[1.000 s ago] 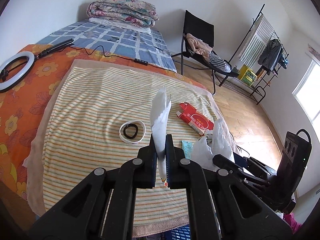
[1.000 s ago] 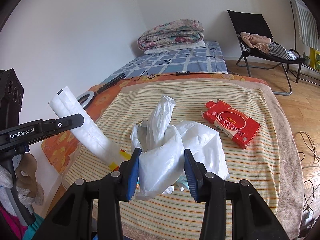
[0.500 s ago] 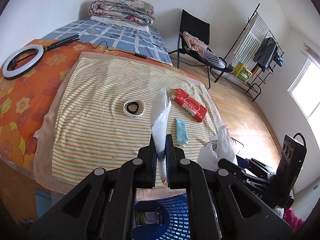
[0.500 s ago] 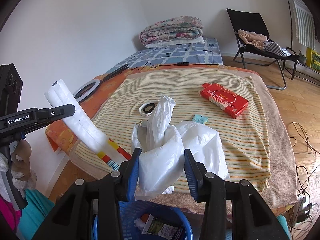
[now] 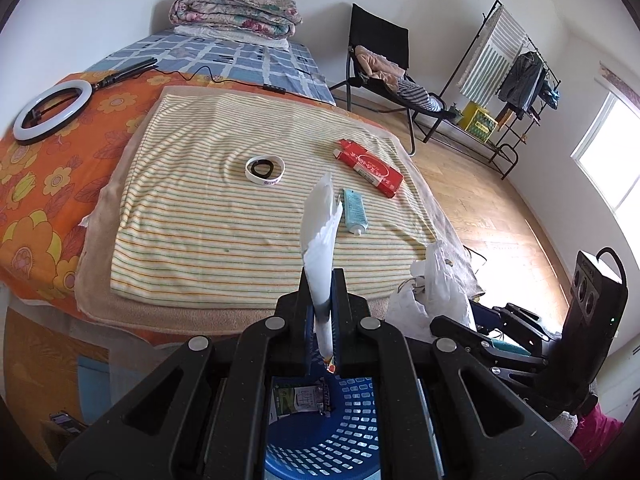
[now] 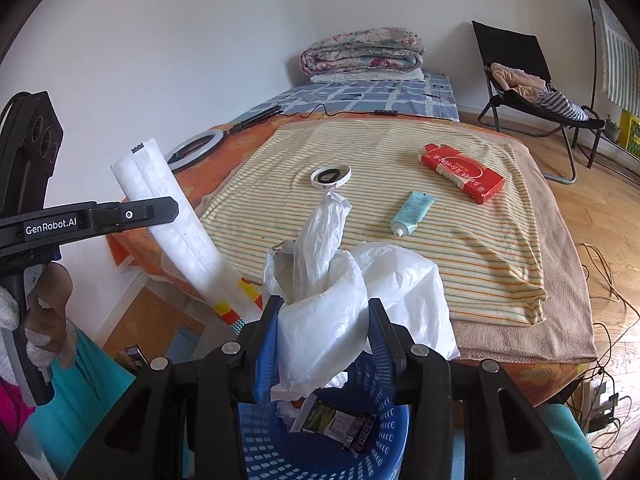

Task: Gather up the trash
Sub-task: 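Carry the plastic bag and paper bag over the blue basket with both tools, then open the right tool to drop the plastic bag while the left tool drops the paper bag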

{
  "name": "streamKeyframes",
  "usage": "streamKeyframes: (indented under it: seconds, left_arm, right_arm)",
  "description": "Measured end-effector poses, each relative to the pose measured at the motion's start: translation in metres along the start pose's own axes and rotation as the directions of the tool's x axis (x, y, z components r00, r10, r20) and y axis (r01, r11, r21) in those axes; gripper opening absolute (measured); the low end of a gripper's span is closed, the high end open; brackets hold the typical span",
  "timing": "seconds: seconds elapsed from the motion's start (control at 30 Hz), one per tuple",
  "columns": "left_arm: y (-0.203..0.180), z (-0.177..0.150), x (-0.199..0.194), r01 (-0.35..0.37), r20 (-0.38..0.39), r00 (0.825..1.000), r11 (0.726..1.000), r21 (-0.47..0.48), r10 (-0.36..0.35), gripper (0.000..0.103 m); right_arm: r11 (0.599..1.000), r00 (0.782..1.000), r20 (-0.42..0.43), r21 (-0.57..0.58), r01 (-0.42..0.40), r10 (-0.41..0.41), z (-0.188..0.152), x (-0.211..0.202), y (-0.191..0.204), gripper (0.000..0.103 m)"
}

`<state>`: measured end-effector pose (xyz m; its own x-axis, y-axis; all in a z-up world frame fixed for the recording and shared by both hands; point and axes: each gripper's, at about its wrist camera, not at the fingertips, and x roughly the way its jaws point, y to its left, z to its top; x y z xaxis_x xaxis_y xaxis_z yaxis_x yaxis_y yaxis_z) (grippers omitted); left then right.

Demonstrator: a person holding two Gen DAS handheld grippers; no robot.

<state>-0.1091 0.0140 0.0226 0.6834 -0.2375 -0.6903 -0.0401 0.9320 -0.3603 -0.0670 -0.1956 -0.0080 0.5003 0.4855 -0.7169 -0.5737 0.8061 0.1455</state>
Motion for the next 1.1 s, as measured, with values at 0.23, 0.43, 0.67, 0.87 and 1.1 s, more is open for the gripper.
streamKeyframes:
  seconds: [0.23,0.43,0.67,0.87,1.1]
  left_arm:
    - [0.008,-0.039,0.02,-0.022,-0.085,0.996,1.0,0.003,0.022,0.005]
    - [0.008,-0.07,0.043,-0.047,-0.159,0.986,0.998,0.038,0.052,0.005]
    - [-0.004,-0.094,0.068,-0.082,-0.216,0.97,0.986,0.142,0.112,0.005]
    - [-0.014,-0.107,0.082,-0.087,-0.247,0.959,0.976,0.199,0.137,0.005]
    - [-0.014,-0.115,0.091,-0.1,-0.277,0.947,0.97,0.222,0.161,0.005]
  right_arm:
    - [1.0,0.998,-0.064,0.015,-0.004,0.005,-0.032,0.011,0.002,0.043]
    - [1.0,0.993,-0.117,0.031,-0.001,0.005,-0.055,0.023,0.0,0.043]
    - [0.998,0.982,-0.188,0.056,0.002,0.008,-0.081,0.043,-0.004,0.043]
    - [0.997,0.978,-0.209,0.071,0.006,0.009,-0.088,0.049,-0.008,0.043]
    - [0.996,0.971,-0.24,0.092,-0.002,0.024,-0.094,0.056,-0.011,0.044]
